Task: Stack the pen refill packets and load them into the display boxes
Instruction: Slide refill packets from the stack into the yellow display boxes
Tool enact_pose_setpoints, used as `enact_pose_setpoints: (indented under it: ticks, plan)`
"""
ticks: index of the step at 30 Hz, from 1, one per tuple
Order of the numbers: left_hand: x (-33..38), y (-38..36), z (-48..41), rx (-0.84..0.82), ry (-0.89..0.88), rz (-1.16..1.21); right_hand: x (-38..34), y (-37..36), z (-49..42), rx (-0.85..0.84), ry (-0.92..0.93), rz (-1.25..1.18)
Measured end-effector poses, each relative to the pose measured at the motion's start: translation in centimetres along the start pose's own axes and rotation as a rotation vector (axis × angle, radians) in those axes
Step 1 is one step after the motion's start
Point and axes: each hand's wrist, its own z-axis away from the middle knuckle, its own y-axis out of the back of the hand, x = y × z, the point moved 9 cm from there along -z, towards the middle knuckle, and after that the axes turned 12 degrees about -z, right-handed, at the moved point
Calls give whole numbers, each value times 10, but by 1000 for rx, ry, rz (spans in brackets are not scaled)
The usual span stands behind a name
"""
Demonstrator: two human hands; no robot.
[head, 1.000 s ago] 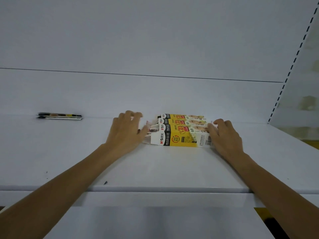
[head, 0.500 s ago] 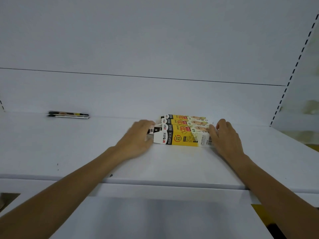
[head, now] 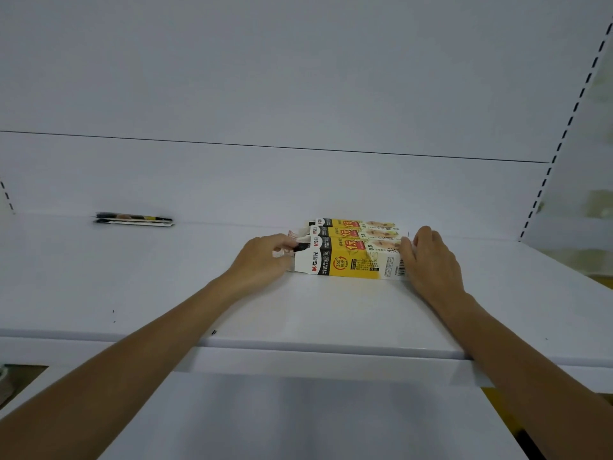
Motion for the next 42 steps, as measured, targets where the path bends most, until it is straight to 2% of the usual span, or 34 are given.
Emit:
enact_pose_setpoints:
  ticks: [3,7,10,13,17,19,22,27,35,39,42]
  plan:
    - [18,-11,-2,-53,-76,4,1,0,1,-2,1,11]
    - [14,-23,-2,-122,-2,183,-2,-2,3,-34,37,-35]
    - [12,-30,1,-206,-4,119,-5,-8,3,-90,57,-26]
    - [10,-35,-3,-273,11,89,-6,-5,2,-72,52,55]
    - [12,-25,-10,-254,-51,-2,-20,2,3,26,202,187]
    - [8,-11,-12,-177,-135,-102,-33,0,1,-1,289,245]
    - [-17,14,-10,-67,-138,-200,-69,-8,-6,-66,398,325]
    - [-82,74,-2,95,-108,-248,-171,-46,-11,-104,477,143]
    - [-255,180,10,144,105,-339,-326,-176,4,-259,605,-106]
    - [-344,210,12,0,236,-357,-357,-262,3,-483,414,-269]
    - [-384,229,7,-34,258,-371,-369,-314,-3,-599,308,-235]
